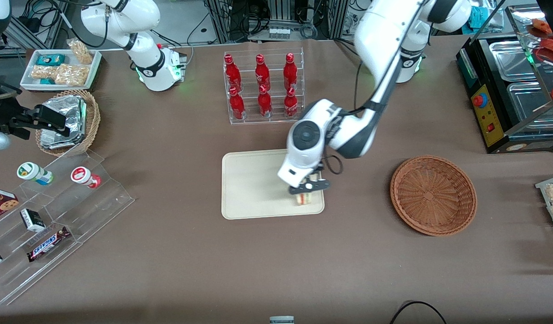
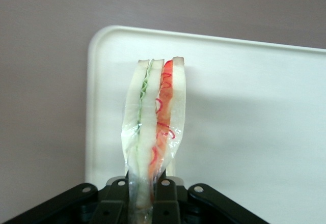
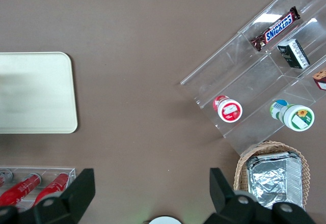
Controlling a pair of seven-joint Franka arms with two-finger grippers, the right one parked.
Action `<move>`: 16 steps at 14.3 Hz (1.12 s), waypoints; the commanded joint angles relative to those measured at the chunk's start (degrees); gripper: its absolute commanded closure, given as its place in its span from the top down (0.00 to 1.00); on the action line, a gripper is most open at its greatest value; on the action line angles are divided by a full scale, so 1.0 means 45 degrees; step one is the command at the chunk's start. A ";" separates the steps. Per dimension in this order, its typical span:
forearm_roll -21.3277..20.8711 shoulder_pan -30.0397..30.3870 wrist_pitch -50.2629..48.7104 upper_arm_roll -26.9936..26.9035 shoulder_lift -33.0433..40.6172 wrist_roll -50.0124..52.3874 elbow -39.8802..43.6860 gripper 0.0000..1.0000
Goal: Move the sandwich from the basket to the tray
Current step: 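Lift the sandwich and carry it over the white tray, then lower the sandwich onto the tray and open the left gripper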
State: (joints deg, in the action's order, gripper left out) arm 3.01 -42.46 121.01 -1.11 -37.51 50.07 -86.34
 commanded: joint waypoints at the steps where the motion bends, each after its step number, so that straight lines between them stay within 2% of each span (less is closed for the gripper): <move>1: 0.0170 -0.0757 -0.0349 -0.0223 -0.1309 0.1115 0.1839 0.01; 6: 0.0170 -0.1521 0.0469 -0.0223 -0.1917 0.1900 0.2175 0.02; 7: 0.0170 -0.1522 0.0607 -0.0223 -0.2053 0.1880 0.2156 0.05; 8: 0.0170 -0.1522 0.0647 -0.0204 -0.2073 0.1880 0.2136 0.17; 10: 0.0092 -0.1502 0.0628 -0.0223 -0.1996 0.1763 0.2117 1.00; 14: -0.0064 -0.1464 0.0240 -0.0281 -0.1159 0.1744 0.2059 1.00; 16: -0.0084 -0.1405 -0.0674 -0.0339 -0.0514 0.1782 0.1961 1.00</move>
State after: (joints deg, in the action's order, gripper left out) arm 2.97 -48.60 122.24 -1.90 -43.73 57.82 -76.43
